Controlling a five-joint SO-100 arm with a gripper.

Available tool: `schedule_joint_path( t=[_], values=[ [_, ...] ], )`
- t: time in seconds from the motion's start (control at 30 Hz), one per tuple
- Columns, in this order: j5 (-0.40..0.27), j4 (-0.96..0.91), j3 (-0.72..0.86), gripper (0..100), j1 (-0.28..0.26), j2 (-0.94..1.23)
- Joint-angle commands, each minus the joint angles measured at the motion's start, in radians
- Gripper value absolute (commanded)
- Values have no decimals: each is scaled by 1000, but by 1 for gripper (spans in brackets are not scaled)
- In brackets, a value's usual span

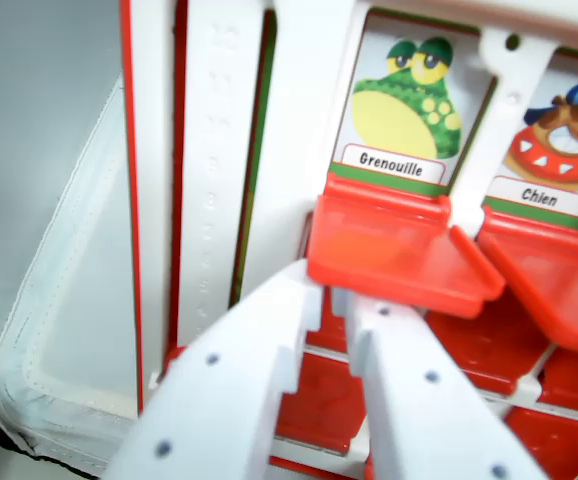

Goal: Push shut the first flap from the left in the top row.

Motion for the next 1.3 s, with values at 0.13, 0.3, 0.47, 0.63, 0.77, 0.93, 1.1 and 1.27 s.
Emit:
schedule_joint_path(
  t=[0.13,0.3,0.47,0.63,0.77,0.93,1.1,1.27],
  values=[
    [-18,-26,-158,0,17,28],
    [-20,-29,-170,0,32,32],
    [-20,-31,-195,0,43,17],
    [-20,-31,-236,0,44,-11],
    [-20,-31,-265,0,41,-35],
    [-21,-32,-301,0,37,-63],
    [-21,-32,-305,0,35,-66],
    [-18,-21,-291,0,34,-37]
  ],
)
